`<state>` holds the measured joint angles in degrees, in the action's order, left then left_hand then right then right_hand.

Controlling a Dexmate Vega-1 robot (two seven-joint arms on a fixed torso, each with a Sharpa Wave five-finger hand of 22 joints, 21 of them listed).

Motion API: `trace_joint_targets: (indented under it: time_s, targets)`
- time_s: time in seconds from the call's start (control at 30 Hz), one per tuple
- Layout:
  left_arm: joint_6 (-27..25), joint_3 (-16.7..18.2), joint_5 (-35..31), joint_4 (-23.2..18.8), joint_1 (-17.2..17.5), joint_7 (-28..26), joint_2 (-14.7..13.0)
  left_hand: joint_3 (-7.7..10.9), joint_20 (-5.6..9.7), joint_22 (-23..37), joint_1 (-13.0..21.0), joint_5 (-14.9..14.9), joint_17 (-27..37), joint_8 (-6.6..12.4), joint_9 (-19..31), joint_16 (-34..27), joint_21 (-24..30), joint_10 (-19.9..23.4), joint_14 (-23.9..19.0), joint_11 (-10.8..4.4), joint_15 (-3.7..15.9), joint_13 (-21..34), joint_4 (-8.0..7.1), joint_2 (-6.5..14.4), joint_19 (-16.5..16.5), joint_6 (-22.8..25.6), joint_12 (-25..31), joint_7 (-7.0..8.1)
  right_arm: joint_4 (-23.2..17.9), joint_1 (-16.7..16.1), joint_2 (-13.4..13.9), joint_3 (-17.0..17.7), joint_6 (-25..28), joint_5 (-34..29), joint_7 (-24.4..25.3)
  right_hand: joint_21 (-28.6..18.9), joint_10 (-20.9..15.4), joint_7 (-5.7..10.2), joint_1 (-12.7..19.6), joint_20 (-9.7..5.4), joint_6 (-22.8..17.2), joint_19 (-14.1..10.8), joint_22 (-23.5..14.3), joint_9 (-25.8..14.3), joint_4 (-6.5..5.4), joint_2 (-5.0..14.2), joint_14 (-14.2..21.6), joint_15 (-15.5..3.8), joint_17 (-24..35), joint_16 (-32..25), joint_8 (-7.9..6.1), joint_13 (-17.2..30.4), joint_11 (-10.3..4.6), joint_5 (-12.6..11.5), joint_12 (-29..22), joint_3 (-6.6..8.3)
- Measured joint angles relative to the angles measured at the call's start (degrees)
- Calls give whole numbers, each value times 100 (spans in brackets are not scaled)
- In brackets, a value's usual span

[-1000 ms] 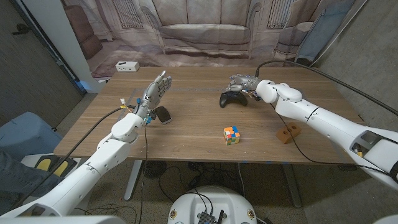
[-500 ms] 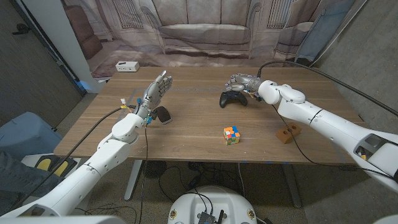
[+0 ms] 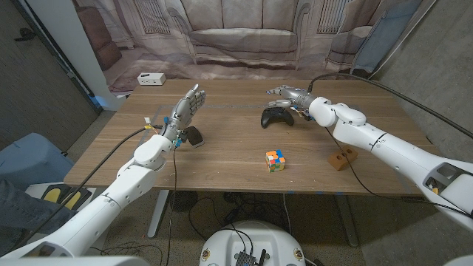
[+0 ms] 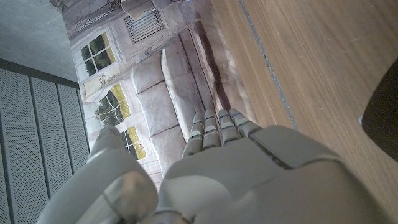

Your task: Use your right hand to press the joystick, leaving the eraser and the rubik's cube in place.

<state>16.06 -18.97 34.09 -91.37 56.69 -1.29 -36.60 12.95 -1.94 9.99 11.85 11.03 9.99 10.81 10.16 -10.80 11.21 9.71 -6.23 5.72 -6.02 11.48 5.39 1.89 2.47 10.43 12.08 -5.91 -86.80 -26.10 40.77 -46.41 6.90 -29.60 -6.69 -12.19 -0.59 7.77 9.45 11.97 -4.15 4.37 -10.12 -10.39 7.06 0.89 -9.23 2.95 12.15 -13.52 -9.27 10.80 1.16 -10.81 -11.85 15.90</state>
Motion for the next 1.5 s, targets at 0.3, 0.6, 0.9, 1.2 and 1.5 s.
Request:
trace_joint_targets:
  time_s: [0.3, 0.6, 0.9, 1.2, 1.5]
  targets:
    - [0, -3, -1, 37, -23, 22, 6, -7, 0, 0, 0, 0, 0, 0, 13, 0, 0, 0, 0, 0, 0, 0, 7, 0, 0, 31, 0, 31, 0, -13, -9, 17, -5, -18, 0, 33, 185, -29, -170, 0, 29, 0, 0, 0, -53, -82, -23, 21, 0, 0, -67, 28, 17, 0, 84, -58]
    - [14, -4, 11, 69, -36, 71, 6, -6, 0, 0, 0, 0, 0, 0, 13, 0, 0, 0, 11, 0, 53, 0, 7, 0, 0, 31, 0, 30, -59, -62, -14, 74, -25, -12, 44, 54, 350, -60, -205, -144, 59, 2, -1, 0, -60, -117, -44, -1, -1, 40, -91, 12, 17, -22, 105, -111]
    - [31, -9, 23, 110, -78, 129, 0, -6, 0, 0, 0, 0, 0, 0, 13, 0, 0, 0, 10, 0, 52, 0, 6, 0, 0, 9, 0, 8, -172, -171, 12, 199, -92, 131, 182, 53, 374, -29, -274, -424, -303, -133, -1, -16, -39, -95, -63, -20, -17, 40, -241, 12, -8, -45, 105, -132]
    - [32, -14, 20, 113, -105, 158, -35, -6, 31, 0, 0, 0, 0, 0, 12, 0, 0, 0, 10, 0, 51, 0, 6, 0, -31, 9, 0, 7, -299, -306, 65, 353, -202, 277, 347, -25, 283, -134, -273, -1061, -321, -501, 27, 1, -17, -95, 118, -191, -44, 40, -212, 13, 164, -89, 59, -153]
    - [13, -14, -2, 81, -105, 138, -55, -6, 31, 0, 0, 0, 0, 0, 12, 0, 0, 0, 10, 0, 51, 0, 6, 0, -31, -30, 0, -77, -391, -456, 121, 529, -361, 480, 500, -45, 274, -288, -272, -1239, -227, -684, 27, 0, -5, -95, 208, -162, -71, 40, -151, -14, 173, -89, 59, -142]
